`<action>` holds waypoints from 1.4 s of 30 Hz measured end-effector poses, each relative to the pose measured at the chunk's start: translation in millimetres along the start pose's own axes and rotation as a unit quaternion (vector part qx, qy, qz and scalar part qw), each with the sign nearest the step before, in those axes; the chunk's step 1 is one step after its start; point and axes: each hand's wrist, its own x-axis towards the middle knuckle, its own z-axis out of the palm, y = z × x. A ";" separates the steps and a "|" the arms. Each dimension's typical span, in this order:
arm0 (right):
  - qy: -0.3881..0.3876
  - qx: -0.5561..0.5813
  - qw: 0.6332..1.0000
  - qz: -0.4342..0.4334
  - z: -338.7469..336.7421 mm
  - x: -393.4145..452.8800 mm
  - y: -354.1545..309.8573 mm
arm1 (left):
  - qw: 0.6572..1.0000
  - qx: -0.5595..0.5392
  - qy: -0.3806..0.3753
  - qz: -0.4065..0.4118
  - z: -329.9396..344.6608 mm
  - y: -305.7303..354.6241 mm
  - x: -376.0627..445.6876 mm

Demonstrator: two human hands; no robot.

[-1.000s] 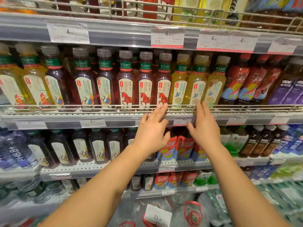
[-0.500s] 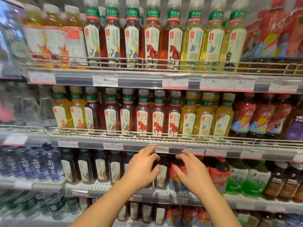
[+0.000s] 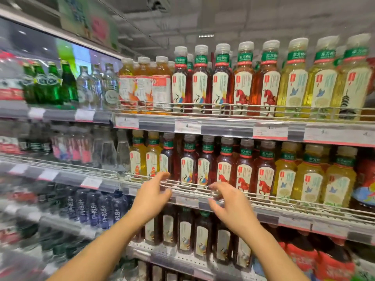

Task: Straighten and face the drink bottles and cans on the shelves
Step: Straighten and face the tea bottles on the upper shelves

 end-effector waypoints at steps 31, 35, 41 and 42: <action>0.059 -0.103 0.981 0.153 12.3 182.0 -74.7 | 0.997 -0.025 0.073 -0.025 -12.5 -22.0 178.9; 0.060 -0.092 0.982 0.156 10.7 184.7 -74.6 | 0.992 -0.048 0.113 -0.022 2.9 -6.9 164.2; 0.161 -0.041 0.981 0.103 10.4 163.4 -65.8 | 0.987 -0.014 0.155 -0.025 8.5 -8.8 153.8; 0.223 -0.046 0.971 0.073 10.5 154.5 -58.8 | 0.987 0.005 0.158 -0.020 8.6 -9.0 153.4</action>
